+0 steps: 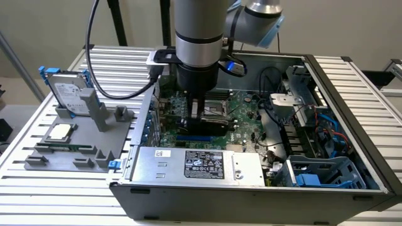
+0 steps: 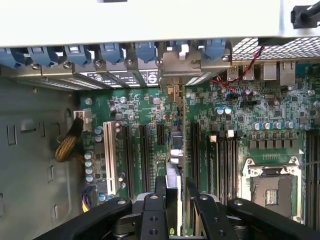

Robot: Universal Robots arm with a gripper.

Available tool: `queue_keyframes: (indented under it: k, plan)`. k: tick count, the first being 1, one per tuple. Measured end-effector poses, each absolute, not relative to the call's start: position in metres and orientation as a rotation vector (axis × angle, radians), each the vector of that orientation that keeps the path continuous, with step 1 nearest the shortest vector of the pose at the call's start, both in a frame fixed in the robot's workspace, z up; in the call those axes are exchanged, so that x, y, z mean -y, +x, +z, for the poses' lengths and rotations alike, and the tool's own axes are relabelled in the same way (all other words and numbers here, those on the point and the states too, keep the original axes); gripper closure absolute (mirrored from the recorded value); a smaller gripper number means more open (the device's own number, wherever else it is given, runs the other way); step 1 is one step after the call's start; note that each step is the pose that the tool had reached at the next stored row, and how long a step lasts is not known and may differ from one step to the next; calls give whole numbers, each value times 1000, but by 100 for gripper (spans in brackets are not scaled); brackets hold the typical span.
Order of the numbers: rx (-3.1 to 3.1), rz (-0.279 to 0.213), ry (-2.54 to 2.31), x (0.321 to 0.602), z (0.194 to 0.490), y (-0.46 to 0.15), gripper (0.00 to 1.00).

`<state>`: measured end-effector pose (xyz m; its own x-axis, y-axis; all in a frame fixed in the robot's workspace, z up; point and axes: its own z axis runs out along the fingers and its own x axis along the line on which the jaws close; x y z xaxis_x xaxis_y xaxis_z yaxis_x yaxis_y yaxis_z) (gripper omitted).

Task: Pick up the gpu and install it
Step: 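Insert the gpu into the slot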

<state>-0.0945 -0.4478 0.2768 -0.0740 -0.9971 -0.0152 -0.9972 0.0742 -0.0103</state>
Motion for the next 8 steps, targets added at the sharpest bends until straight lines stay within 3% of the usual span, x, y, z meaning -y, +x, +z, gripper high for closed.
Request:
queue_keyframes:
  k: [8]
  plan:
    - [-2289, 5, -2125, 446, 273, -97, 100]
